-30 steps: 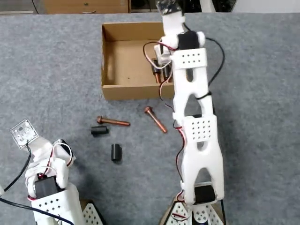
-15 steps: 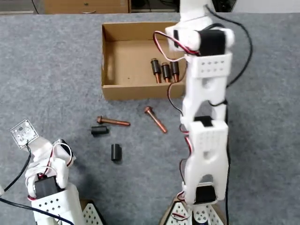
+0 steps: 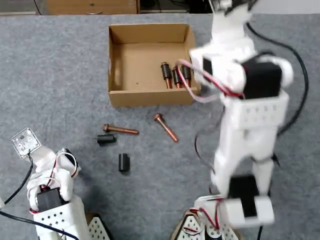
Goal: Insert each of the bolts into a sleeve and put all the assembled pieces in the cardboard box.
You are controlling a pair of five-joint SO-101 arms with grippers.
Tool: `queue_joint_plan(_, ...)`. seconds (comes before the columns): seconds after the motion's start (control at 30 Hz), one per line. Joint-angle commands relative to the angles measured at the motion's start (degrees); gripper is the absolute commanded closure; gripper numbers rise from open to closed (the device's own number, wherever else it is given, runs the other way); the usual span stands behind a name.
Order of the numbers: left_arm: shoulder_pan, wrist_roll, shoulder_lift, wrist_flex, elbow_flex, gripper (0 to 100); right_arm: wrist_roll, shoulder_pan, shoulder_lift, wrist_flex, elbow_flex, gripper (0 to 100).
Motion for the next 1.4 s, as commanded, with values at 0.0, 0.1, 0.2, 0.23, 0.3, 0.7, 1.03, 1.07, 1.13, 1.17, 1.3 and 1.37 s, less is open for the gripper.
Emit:
queue_joint_plan(0.0,-0.18,0.62,-0.04,-0.88,0.7,98,-5.89,0.48,-12.97,0.88,13.85,84.6)
queue_joint_plan(0.1,0.0,0.62,-0.04,0.18,0.7,98,-12.92,-0.92,-20.7,0.7,24.84,84.6)
queue_joint_plan(0.2,3.43,0.62,-0.04,2.2,0.7,98,-18.2,-7.96,-25.63,-0.09,34.86,84.6)
queue_joint_plan(0.23,4.22,0.62,-0.04,2.73,0.7,98,-20.31,-11.03,-26.33,-0.7,37.67,84.6)
queue_joint_plan(0.3,4.48,0.62,-0.04,2.9,0.7,98,-24.18,-16.48,-26.59,-2.46,42.15,84.6)
queue_joint_plan(0.7,4.04,0.7,-0.48,2.64,0.7,98,-37.98,-25.36,-10.07,-19.78,52.97,84.6)
queue_joint_plan(1.03,3.96,0.7,-0.48,1.14,0.7,98,-39.47,-35.65,11.56,-21.36,47.52,84.6)
queue_joint_plan(1.07,3.6,0.7,-0.48,1.05,0.7,98,-39.47,-37.32,12.7,-21.27,46.29,84.6)
queue_joint_plan(1.13,0.62,0.7,-0.57,-0.53,0.7,98,-39.47,-40.13,14.2,-21.36,44.26,84.6)
queue_joint_plan(1.17,-2.02,0.7,-0.57,-2.29,0.7,98,-39.47,-41.19,14.9,-21.54,43.3,84.6)
queue_joint_plan(1.3,-10.73,4.04,-0.04,-3.96,0.7,98,-39.47,-43.91,16.92,-21.63,40.48,84.6)
queue_joint_plan(1.37,-15.47,5.19,-0.57,-1.41,0.7,98,-39.65,-43.91,18.33,-21.63,40.04,84.6)
